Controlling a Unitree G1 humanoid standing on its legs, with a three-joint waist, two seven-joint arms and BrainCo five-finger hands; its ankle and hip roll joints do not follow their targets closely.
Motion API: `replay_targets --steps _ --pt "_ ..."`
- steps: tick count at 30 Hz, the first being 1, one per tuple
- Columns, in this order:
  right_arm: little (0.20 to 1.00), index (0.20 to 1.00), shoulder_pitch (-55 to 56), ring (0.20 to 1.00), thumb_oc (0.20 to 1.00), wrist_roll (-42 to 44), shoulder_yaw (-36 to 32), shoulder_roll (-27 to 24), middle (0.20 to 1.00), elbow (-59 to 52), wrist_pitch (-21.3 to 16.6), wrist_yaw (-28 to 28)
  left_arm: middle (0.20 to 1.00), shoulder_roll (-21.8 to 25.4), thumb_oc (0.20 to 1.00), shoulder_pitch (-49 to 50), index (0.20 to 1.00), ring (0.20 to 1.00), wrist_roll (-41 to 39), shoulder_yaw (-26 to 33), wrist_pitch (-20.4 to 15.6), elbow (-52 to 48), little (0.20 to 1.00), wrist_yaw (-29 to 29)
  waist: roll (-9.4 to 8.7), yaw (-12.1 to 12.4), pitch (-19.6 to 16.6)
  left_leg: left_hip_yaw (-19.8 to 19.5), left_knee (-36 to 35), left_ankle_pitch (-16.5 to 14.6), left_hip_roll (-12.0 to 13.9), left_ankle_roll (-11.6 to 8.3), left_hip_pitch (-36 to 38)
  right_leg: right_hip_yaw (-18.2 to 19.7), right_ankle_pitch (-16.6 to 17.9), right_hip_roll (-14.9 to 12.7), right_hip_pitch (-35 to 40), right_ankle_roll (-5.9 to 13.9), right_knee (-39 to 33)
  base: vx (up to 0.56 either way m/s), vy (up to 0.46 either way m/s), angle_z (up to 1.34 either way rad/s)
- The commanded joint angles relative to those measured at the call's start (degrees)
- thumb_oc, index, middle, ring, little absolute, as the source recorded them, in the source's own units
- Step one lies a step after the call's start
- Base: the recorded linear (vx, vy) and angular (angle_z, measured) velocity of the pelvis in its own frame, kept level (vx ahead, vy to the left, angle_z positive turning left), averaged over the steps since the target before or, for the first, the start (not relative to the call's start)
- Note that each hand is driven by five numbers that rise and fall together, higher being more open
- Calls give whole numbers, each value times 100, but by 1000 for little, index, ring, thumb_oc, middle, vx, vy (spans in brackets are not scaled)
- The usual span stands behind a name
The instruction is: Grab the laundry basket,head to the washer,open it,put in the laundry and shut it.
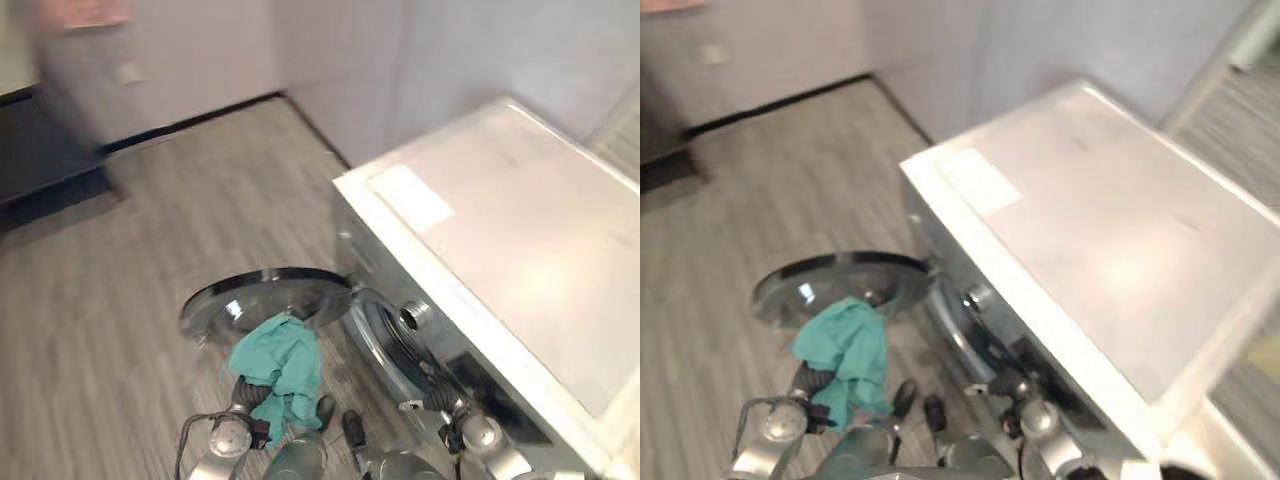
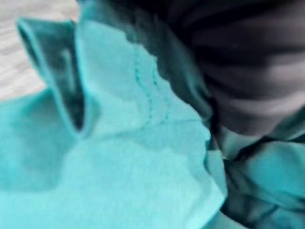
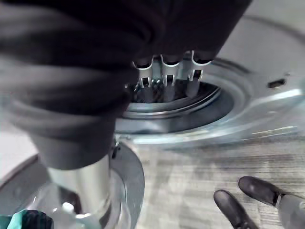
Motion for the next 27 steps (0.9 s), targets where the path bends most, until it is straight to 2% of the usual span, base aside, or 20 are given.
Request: replay_targets --steps 1,5,6,7,8,10,13,14,15,16,17,18,20,21,22,24,25,26,27 --pt "1000 1000 -98 1000 1000 -143 -551 -672 1000 -56 -51 -207 200 350 200 -91 200 200 227 71 -338 -231 200 15 -309 86 -124 876 241 -273 297 -290 339 -417 -827 -516 -522 784 985 -59 273 -98" --pt "1000 1000 -283 1000 1000 -234 -409 -571 1000 57 -43 -207 200 452 200 -325 200 200 262 32 -374 -217 200 142 -318 35 22 1538 120 -282 361 -167 360 -80 -694 -416 -981 985 1298 -131 146 -170" --pt "1000 1000 -367 1000 1000 -222 -369 -499 1000 57 -92 -211 200 499 200 -437 200 200 245 67 -417 -228 200 223 -264 133 127 1840 121 -303 486 -152 354 -876 -851 -641 -1104 939 1458 -214 95 -121" --pt "1000 1000 -368 1000 1000 -229 -372 -472 1000 16 -118 -193 200 502 200 -453 200 200 267 39 -421 -262 200 204 -223 166 132 1989 102 -260 561 -157 322 -1487 -994 -836 -1111 837 1634 -189 88 -236" --pt "1000 1000 -366 1000 1000 -276 -370 -444 1000 42 -153 -209 200 501 200 -411 200 200 316 19 -419 -326 200 193 -165 198 126 2300 82 -259 677 -149 392 -2167 -1256 -1044 -1010 710 2002 -102 25 -237" --pt "1000 1000 -347 1000 1000 -325 -414 -445 1000 50 -178 -229 200 495 200 -329 200 200 296 131 -447 -330 200 208 -164 279 30 2692 108 -299 793 -172 418 -2637 -1379 -1246 -685 722 1911 -42 -53 -177" --pt "1000 1000 -304 1000 1000 -282 -447 -430 1000 48 -143 -226 200 501 200 -327 200 200 255 154 -442 -332 200 223 -255 334 12 2860 305 -341 836 -213 353 -2611 -1336 -1235 -575 726 1603 -10 -127 -79" --pt "1000 1000 -306 1000 1000 -169 -495 -465 1000 81 -121 -279 200 492 200 -408 200 200 185 187 -436 -251 200 292 -305 346 117 2848 846 -566 952 -260 72 -2382 -1378 -1200 -626 744 1551 -82 -128 -37" --pt "1000 1000 -316 1000 1000 -168 -497 -466 1000 78 -122 -279 200 491 200 -419 200 200 184 190 -438 -249 200 295 -316 354 125 2929 883 -453 977 -222 -18 -2417 -1264 -1199 -694 695 1525 -66 -153 -14" --pt "1000 1000 -323 1000 1000 -137 -494 -500 1000 80 -107 -314 200 490 200 -454 200 200 140 174 -436 -252 200 315 -306 353 205 2810 1141 -654 1044 -245 -121 -2324 -1381 -1153 -717 699 1574 -180 -87 -10" --pt "1000 1000 -430 1000 1000 -56 -473 -575 1000 113 -99 -398 200 477 200 -573 200 200 53 121 -447 -222 200 384 -315 390 391 2586 1530 -693 1132 -250 -438 -2262 -1395 -1088 -930 624 1711 -273 -111 -22" --pt "1000 1000 -513 1000 1000 8 -484 -620 1000 108 -101 -452 200 462 200 -698 200 200 -2 75 -453 -205 200 429 -346 419 514 2350 1776 -538 1094 -252 -802 -2273 -1274 -1072 -1152 533 1768 -369 -99 -17" --pt "1000 1000 -633 1000 1000 104 -519 -661 1000 169 -127 -550 200 410 200 -900 200 200 -76 -36 -468 -183 200 478 -311 414 603 1821 1941 -541 935 -316 -1139 -2263 -1287 -1043 -1354 516 1885 -254 -42 -1" --pt "1000 1000 -722 1000 1000 195 -569 -665 1000 174 -140 -643 200 397 200 -1132 200 200 -132 -124 -504 -167 200 577 -269 345 699 1637 2199 -559 888 -305 -1496 -2239 -1310 -1060 -1734 504 2239 -141 -10 -2" --pt "1000 1000 -723 1000 1000 195 -570 -665 1000 174 -140 -643 200 397 200 -1135 200 200 -132 -125 -505 -164 200 577 -267 343 690 1634 2209 -563 888 -305 -1513 -2241 -1313 -1060 -1748 504 2246 -137 13 -4" --pt "1000 1000 -711 1000 1000 262 -637 -677 1000 90 -165 -703 200 424 200 -1314 200 200 -150 -171 -517 -174 200 632 -225 257 742 1735 2239 -614 915 -234 -1701 -2177 -1376 -1068 -2229 479 2638 -90 44 7" --pt "1000 1000 -744 1000 1000 314 -628 -701 1000 41 -168 -761 200 452 200 -1482 200 200 -175 -218 -534 -196 200 711 -219 229 829 1750 2531 -823 919 -243 -1927 -2101 -1550 -1071 -2525 483 3017 -134 56 19" --pt "1000 1000 -795 1000 1000 377 -628 -707 1000 40 -166 -790 200 468 200 -1638 200 200 -175 -263 -544 -175 200 764 -217 208 805 1809 2772 -883 953 -211 -2234 -2063 -1627 -1092 -2842 453 3271 -163 70 1" --pt "1000 1000 -852 1000 1000 478 -632 -698 1000 -23 -172 -865 200 490 200 -1826 200 200 -156 -328 -562 -249 200 844 -204 170 784 1882 3246 -1033 1065 -124 -2687 -1986 -1789 -1096 -3338 336 3744 -185 62 -31"
